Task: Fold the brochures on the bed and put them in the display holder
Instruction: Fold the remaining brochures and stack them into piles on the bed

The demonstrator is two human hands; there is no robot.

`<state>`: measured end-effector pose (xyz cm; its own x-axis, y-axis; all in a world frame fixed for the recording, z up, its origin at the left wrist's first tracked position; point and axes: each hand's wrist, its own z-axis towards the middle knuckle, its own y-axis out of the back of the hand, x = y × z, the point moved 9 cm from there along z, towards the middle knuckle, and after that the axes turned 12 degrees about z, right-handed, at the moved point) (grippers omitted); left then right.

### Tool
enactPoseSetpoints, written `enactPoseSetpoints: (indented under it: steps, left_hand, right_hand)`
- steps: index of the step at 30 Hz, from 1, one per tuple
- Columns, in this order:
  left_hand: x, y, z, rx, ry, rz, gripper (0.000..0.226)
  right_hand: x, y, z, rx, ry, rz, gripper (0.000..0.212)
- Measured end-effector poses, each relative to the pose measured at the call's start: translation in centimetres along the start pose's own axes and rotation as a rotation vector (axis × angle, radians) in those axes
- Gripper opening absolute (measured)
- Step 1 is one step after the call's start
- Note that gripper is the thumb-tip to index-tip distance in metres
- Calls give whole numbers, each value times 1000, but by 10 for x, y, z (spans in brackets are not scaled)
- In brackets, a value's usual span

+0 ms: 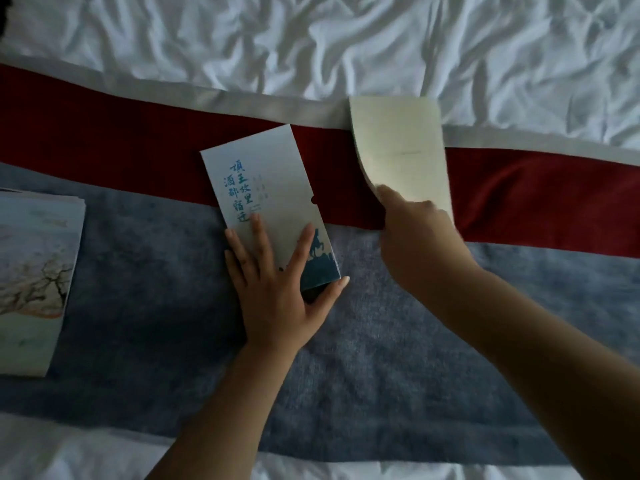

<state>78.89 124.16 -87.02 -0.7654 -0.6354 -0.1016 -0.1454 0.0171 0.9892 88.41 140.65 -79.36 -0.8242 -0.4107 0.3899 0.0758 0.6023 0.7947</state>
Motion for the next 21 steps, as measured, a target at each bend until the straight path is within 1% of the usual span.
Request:
enactPoseSetpoints:
  steps: [1,4,5,6,8,10,12,14,15,19,21]
  left_hand:
    - [0,1,0,-8,2,-14,94]
    - [1,1,-1,-36,4,-52,96]
    - [1,1,-1,-43,3,-56,96]
    - [1,0,-1,-48,1,-54,97]
    - [1,0,-1,-45,-2,-40,98]
    - [1,-2,-1,-27,-4,-7,98]
    - [1,-3,-1,-19,-5,16,99]
    - [1,-2,-1,-18,-1,19,100]
    - [0,-2,-1,-13,2,16,101]
    - [-2,2,-1,7,13,-14,104]
    - [-3,8,0,3,23,-28,104]
  right_hand:
    - [2,13,-12,-43,5,136,52]
    - [4,58,-55,-331,56,557,53]
    - [-1,63,-66,-383,47,663,55]
    - [-6,61,-71,-401,33,709,60]
    - [-18,42,-72,-341,0,604,72]
    - [-36,3,-63,-174,-84,410,79]
    - [-59,-34,-56,-42,-183,170,74]
    - [-70,-53,-51,-33,-191,-16,72]
    - [-70,-58,-48,-49,-168,-45,74]
    - [-57,-66,-39,-73,-110,3,95]
    - [-51,-67,-35,-65,-78,3,100]
